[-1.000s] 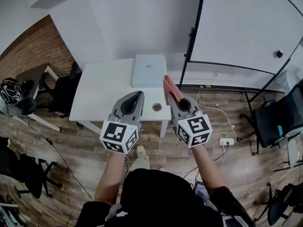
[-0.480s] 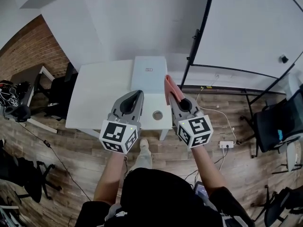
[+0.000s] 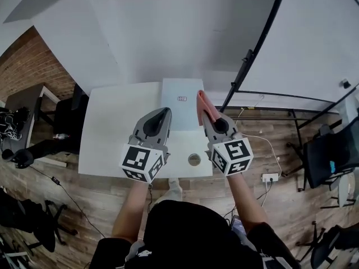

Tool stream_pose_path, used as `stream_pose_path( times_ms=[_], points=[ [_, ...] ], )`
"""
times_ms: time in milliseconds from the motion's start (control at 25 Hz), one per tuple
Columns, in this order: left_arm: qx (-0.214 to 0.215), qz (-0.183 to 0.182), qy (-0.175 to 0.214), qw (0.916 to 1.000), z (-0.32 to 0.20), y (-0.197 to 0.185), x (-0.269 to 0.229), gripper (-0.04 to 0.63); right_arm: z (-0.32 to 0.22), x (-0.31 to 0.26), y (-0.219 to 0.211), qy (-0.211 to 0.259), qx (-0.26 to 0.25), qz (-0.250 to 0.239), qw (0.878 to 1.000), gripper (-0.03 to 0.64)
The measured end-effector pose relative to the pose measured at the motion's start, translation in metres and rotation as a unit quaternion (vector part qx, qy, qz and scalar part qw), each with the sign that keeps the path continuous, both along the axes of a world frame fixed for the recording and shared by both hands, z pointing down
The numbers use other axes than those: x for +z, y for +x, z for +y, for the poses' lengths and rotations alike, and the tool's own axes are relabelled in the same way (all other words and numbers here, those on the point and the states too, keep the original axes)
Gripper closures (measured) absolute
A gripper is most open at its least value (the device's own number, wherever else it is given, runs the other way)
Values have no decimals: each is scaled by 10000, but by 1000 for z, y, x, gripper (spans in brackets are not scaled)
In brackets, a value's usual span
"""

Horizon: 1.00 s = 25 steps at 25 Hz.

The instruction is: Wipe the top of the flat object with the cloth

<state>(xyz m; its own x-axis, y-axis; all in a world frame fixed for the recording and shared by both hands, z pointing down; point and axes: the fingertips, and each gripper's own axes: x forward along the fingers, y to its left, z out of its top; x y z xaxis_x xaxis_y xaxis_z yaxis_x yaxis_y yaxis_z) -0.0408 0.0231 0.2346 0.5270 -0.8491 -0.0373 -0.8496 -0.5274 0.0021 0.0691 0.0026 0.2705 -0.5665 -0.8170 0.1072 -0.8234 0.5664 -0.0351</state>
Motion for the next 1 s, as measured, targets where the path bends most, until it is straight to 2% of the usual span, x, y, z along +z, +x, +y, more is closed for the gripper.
stream_pose_path(
  times_ms=[280,520,840,1000],
  points=[
    [115,38,-122,9999,-66,-31,3,584,-67,-1,-30,-84,117,52,9999,572],
    [253,171,-218,9993,-107,-45,9,584,-103,2,-44,-123,224,144,9996,572],
    [447,310,-403,9977,-126,-56,26,584,-120,16,-51,-270,360,260,9986,572],
    [561,249,-519,9968,-130,-52,42,584,-124,29,-47,-387,392,279,9981,573]
  ],
)
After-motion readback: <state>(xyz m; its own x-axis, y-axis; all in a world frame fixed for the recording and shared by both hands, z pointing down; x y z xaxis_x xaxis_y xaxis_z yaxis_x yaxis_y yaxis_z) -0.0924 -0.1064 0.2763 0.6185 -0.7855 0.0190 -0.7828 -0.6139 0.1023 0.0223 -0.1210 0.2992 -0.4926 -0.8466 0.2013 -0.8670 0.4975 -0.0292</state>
